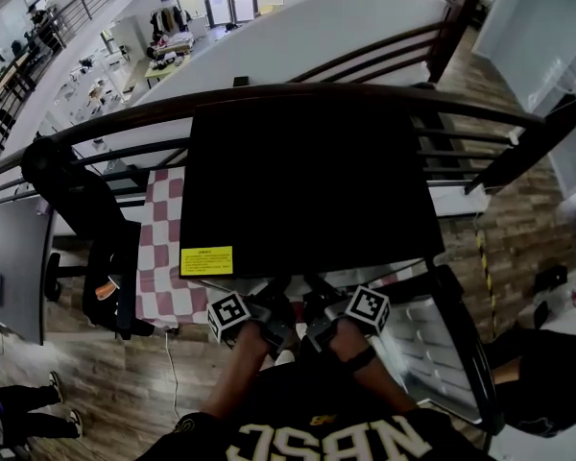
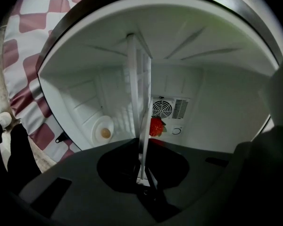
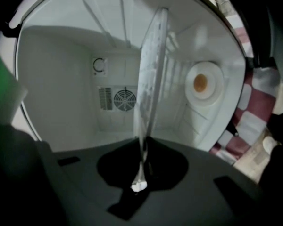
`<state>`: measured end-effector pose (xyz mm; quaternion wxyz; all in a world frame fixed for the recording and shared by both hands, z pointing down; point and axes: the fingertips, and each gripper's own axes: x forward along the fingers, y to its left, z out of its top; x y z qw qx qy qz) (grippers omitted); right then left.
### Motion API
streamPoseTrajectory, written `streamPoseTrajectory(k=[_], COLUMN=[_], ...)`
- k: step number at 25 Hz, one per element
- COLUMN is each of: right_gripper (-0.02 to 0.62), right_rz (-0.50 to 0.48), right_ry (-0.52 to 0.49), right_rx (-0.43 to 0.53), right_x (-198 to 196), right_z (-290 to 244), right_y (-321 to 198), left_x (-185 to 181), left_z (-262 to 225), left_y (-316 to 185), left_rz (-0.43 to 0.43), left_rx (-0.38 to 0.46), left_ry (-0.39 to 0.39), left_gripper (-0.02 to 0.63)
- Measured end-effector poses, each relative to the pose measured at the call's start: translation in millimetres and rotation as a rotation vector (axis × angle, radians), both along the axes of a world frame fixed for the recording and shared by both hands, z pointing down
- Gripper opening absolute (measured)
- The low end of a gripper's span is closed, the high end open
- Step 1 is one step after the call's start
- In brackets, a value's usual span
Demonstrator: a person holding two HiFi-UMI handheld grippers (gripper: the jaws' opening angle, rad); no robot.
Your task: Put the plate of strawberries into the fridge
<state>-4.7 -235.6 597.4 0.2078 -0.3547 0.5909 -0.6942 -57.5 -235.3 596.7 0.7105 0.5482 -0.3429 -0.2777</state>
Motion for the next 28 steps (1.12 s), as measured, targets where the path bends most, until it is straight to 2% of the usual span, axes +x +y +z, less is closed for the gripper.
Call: streamPoseTrajectory(k=[7, 10, 15, 18, 23, 25, 28], right_gripper=[0.038, 0.051, 0.134, 0.195, 0.239, 0.242, 0.244], right_rz=[-0.022, -0.061, -0.103, -0.149, -0.195, -0.202, -0.201], right_ry=[0.059, 0.137, 0.265, 0.383, 0.680, 0.752, 0.813], right_rx=[0.041, 0.108, 0.232, 0.331, 0.540, 0.596, 0.626], right_x=[0.4, 0.3, 4.9, 8.1, 19.5, 20.6, 22.8], right_z=[-2.0, -5.5, -9.9, -11.3, -22.4, -27.0, -27.0], right_y=[-0.4, 0.0, 1.8, 3.9, 1.7, 2.6, 5.3], left_x=[-2.1, -2.6, -4.6, -6.6, -10.1, -11.2, -11.5], left_z=[1.8, -5.2, -12.0, -13.3, -15.5, -13.7, -11.4], left_y=[-0.2, -0.1, 4.5, 7.9, 11.1, 13.7, 18.0], left_rz=[0.023, 0.058, 0.126, 0.159, 0.198, 0.214, 0.228], left_rx=[0.058, 0.132, 0.239, 0.304, 0.400, 0.423, 0.450], left_ry=[-0.058, -0.140, -0.298, -0.395, -0.533, -0.585, -0.649], left_gripper=[0.043, 0.069, 0.130, 0.153, 0.172, 0.176, 0.178])
